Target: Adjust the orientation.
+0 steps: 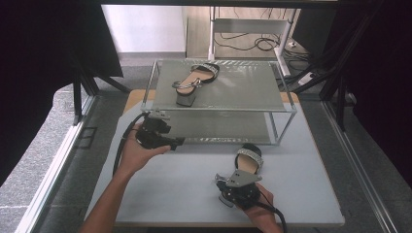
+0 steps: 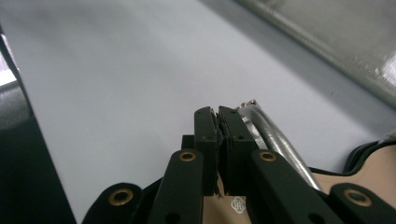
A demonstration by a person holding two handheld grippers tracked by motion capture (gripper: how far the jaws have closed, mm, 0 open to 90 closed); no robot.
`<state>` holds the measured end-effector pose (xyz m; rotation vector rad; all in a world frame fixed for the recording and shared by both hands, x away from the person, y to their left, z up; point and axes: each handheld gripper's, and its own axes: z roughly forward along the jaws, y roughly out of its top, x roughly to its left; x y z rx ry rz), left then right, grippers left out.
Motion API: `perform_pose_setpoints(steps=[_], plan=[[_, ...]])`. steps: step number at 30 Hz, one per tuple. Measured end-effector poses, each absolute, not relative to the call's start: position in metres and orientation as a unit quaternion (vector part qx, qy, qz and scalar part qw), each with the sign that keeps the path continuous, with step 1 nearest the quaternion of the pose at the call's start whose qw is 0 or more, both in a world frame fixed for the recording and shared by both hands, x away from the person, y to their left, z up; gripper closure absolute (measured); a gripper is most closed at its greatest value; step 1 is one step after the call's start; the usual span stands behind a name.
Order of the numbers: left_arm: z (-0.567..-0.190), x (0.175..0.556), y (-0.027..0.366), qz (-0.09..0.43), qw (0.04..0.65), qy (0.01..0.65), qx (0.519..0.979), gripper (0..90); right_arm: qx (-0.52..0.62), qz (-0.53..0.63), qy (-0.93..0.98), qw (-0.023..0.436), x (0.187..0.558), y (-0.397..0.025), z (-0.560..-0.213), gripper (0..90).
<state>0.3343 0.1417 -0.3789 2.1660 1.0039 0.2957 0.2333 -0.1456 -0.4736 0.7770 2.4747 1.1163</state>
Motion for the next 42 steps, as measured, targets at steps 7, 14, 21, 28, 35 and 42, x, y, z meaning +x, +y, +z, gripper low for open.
perform_pose_setpoints(steps=[7,14,21,28,35,42], plan=[[-0.399,0.319,0.14,0.116,0.359,0.385,0.843,32.4,0.285,0.384,0.864,0.156,0.236,-0.144,-0.477,85.5],[-0.424,0.31,0.145,0.095,0.353,0.396,0.842,31.9,0.274,0.382,0.867,0.165,0.228,-0.152,-0.477,88.9],[-0.446,0.302,0.151,0.072,0.361,0.41,0.834,31.9,0.275,0.391,0.867,0.14,0.222,-0.17,-0.476,89.2],[-0.462,0.294,0.159,0.059,0.365,0.425,0.826,31.7,0.287,0.394,0.863,0.132,0.208,-0.198,-0.476,89.2],[-0.471,0.294,0.16,0.051,0.362,0.43,0.826,31.7,0.323,0.393,0.85,0.14,0.197,-0.243,-0.475,89.2],[-0.477,0.293,0.158,0.049,0.348,0.43,0.831,31.5,0.347,0.373,0.844,0.164,0.199,-0.269,-0.473,89.3]])
